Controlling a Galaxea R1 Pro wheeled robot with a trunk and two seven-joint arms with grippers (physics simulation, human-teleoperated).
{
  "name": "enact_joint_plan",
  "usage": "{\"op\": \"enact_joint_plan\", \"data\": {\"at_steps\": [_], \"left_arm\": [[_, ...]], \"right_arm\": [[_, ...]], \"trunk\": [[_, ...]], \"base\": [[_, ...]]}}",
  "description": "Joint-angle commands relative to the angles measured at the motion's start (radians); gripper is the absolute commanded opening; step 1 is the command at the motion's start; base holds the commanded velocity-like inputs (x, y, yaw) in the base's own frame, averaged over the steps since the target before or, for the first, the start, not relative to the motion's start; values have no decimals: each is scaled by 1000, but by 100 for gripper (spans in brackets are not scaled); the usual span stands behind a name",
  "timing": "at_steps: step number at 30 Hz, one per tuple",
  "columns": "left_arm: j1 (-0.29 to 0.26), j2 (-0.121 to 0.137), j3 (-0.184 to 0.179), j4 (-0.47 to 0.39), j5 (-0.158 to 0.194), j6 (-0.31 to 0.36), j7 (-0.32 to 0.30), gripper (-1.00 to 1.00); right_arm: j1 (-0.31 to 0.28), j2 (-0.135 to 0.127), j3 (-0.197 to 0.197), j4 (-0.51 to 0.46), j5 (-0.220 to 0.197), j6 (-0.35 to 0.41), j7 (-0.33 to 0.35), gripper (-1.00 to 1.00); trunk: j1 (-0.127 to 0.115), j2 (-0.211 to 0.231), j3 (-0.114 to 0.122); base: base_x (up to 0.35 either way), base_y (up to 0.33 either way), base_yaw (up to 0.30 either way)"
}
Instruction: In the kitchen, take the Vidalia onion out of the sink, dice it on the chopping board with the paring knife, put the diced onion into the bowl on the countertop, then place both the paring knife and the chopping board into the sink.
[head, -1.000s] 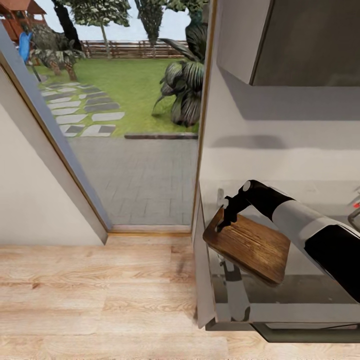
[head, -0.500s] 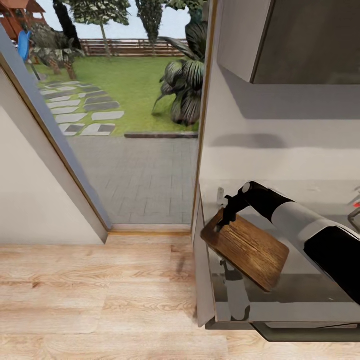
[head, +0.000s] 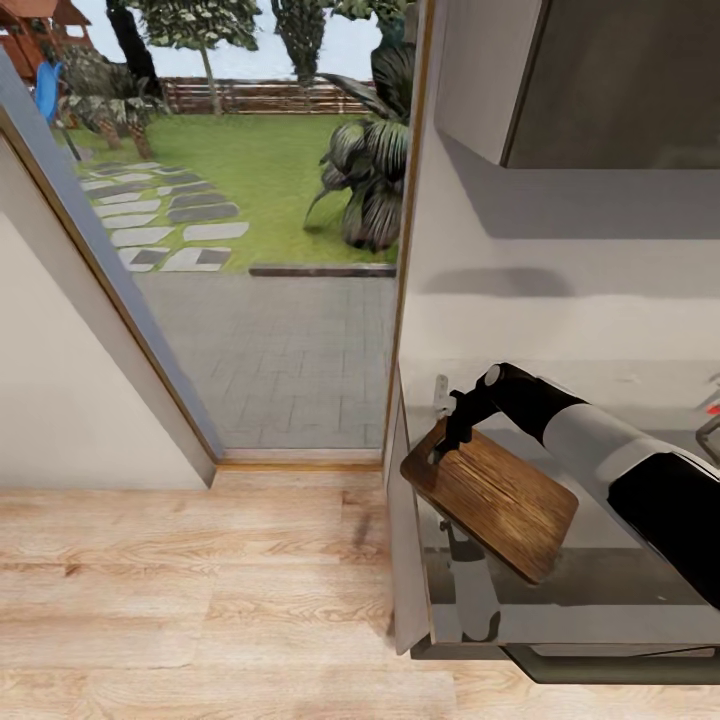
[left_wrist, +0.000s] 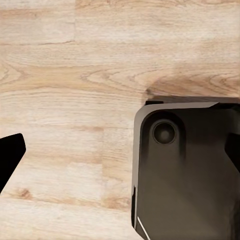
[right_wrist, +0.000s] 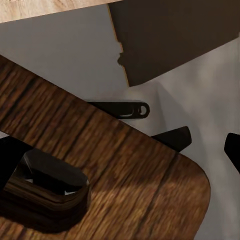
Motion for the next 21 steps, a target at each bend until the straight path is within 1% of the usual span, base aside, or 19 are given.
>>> {"op": "enact_joint_plan", "data": {"at_steps": [1, 21], "left_arm": [[0, 0, 0, -2, -1, -1, 2, 100], [0, 0, 0, -2, -1, -1, 2, 100]], "right_arm": [[1, -1, 5, -2, 15, 4, -4, 100], [1, 1, 6, -2, 16, 4, -4, 100]], "trunk": [[1, -1, -2], [1, -1, -2]], "base": [[0, 0, 0], [0, 0, 0]]}}
